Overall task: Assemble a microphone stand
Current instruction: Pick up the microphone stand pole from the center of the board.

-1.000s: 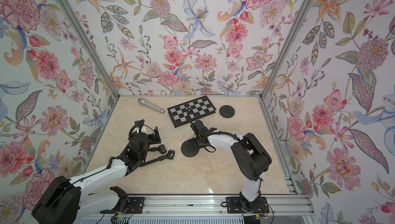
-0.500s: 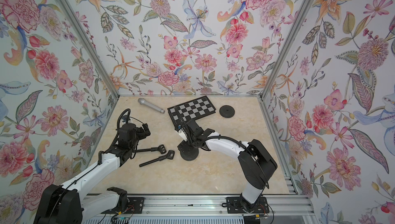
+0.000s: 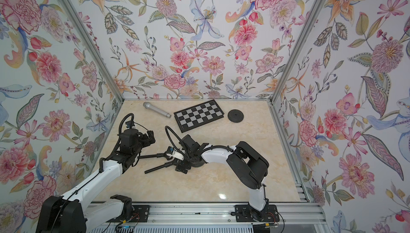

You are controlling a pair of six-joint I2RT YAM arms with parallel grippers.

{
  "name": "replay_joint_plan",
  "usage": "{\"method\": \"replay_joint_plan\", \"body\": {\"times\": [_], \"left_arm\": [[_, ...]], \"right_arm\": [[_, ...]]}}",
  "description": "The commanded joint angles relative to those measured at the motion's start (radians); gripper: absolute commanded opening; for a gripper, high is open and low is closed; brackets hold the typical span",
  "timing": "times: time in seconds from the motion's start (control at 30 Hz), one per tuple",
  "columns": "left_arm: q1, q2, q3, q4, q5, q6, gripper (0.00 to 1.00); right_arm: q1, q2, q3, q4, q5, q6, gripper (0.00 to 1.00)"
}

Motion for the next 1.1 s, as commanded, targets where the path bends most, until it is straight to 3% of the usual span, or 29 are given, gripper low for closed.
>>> {"method": "replay_joint_plan", "body": {"times": [0.0, 0.33, 0.47, 0.63, 0.73, 0.87, 0.93, 1.07], "left_arm": [[0.016, -0.017, 0.004, 0.015, 0.032, -0.006, 0.99], [0.016, -0.035, -0.012, 0.059, 0.107, 0.023, 0.99], [0.017, -0.037, -0.022, 0.065, 0.101, 0.010, 0.99], [0.017, -0.031, -0.052, 0.148, 0.206, 0.003, 0.99], [0.016, -0.037, -0.063, 0.243, 0.316, 0.006, 0.99], [0.014, -0.036, -0.163, 0.674, 0.614, -0.026, 0.99], [0.013, -0.028, -0.204, 0.842, 0.665, -0.034, 0.99], [0.012, -0.032, -0.180, 0.936, 0.825, 0.129, 0.99]], "right_arm": [[-0.007, 0.038, 0.067, 0.041, -0.041, -0.058, 0.86], [-0.002, 0.029, -0.025, 0.128, -0.022, -0.029, 0.56], [-0.010, -0.007, -0.077, 0.145, 0.018, -0.007, 0.50], [-0.022, -0.057, -0.115, 0.160, 0.002, 0.047, 0.45], [-0.033, -0.114, -0.146, 0.177, 0.001, 0.105, 0.44], [-0.087, -0.216, -0.187, 0.167, -0.063, 0.214, 0.43], [-0.125, -0.274, -0.208, 0.135, -0.085, 0.275, 0.42], [-0.219, -0.403, -0.251, 0.038, -0.139, 0.385, 0.41]]}}
